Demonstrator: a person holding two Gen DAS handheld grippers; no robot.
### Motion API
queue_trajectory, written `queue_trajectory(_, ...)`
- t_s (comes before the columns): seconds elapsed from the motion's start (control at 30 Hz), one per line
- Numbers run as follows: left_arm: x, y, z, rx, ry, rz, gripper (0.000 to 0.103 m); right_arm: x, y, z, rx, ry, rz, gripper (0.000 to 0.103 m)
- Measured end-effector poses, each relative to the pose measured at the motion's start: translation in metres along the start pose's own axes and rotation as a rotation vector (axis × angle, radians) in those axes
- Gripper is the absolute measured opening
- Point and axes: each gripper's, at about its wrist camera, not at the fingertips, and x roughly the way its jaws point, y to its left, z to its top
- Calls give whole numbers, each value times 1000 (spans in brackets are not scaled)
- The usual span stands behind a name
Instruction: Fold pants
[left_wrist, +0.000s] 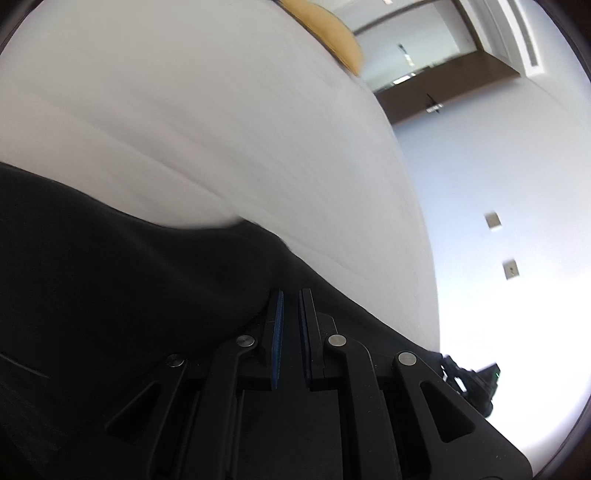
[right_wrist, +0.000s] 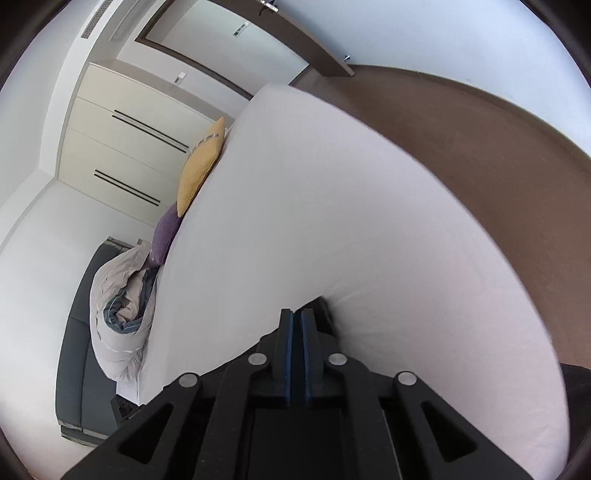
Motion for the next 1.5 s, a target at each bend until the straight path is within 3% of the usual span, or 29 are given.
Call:
queue_trajectory(0.03, -7, 4, 2, 8, 3, 5, 8, -16, -4, 2, -14, -32, -29, 50)
queue_trajectory(0.07, -12, 4, 1, 29, 8, 14, 8, -31, -6, 1, -26, -68, -40, 61)
queue_trajectory(0.17, -37, 9, -1, 97, 1, 97, 8, -72, -17, -11, 8, -97, -25, 63)
queue_trajectory(0.27, -47, 3, -23, 63, -24, 177, 8, -105, -25, -40, 66, -81, 4, 78)
queue_trajectory(0.33, -57, -6, -37, 48, -55, 124, 8, -121, -33, -59, 98, -69, 22, 78)
queue_trajectory(0.43, -54, -38, -61, 60, -71, -16, 8, -124, -41, -88, 186, -21, 58, 78)
queue_trajectory(0.57, -27, -69, -85, 84, -20, -134, 9, -104, -47, -112, 261, 68, 59, 79)
queue_trajectory(0.77, 22, -80, -105, 39, 89, -167, 10, -100, -49, -119, 310, 53, 96, 79)
queue_trajectory(1.0, 35, -46, -117, -31, 109, -185, 10, -83, -43, -118, 340, 44, 169, 78)
queue_trajectory(1.1, 24, -26, -110, -52, 119, -189, 10, -76, -41, -113, 339, 18, 182, 68)
queue_trajectory(1.17, 25, -25, -111, -57, 118, -183, 10, -71, -43, -110, 353, 10, 188, 45)
queue_trajectory(1.27, 9, -8, -107, -58, 108, -188, 10, -63, -51, -107, 402, 16, 174, 21)
queue_trajectory(1.33, -11, 2, -102, -63, 107, -198, 10, -61, -53, -107, 407, 13, 162, 17)
queue_trajectory(1.5, -5, -3, -101, -68, 122, -189, 10, -63, -43, -106, 368, 5, 122, 14)
